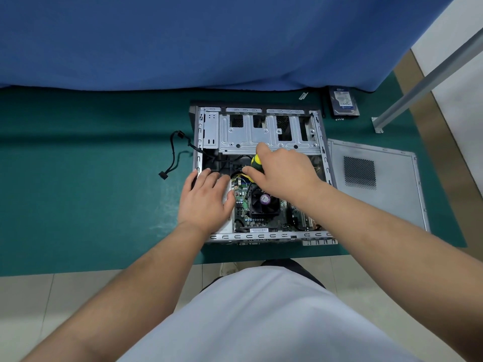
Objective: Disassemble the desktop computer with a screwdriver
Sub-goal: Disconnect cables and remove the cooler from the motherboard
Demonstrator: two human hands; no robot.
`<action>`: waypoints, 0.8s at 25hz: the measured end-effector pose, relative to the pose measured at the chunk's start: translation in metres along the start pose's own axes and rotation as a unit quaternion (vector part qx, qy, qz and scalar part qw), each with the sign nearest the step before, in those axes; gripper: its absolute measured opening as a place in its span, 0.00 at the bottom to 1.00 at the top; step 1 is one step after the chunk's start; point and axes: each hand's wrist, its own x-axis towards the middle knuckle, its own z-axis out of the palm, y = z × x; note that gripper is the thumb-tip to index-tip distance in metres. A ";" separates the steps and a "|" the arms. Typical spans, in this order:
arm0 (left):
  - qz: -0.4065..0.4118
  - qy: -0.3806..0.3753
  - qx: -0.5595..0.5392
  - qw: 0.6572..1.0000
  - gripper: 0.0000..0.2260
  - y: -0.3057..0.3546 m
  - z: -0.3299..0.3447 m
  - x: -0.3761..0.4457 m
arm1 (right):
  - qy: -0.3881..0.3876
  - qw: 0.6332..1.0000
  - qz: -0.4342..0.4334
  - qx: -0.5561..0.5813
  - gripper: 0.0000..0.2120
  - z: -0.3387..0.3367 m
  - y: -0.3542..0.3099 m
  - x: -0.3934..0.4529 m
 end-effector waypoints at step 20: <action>-0.002 -0.013 -0.004 1.000 0.23 0.000 0.000 0.000 | -0.008 0.990 -0.040 -0.132 0.28 -0.017 -0.004 0.017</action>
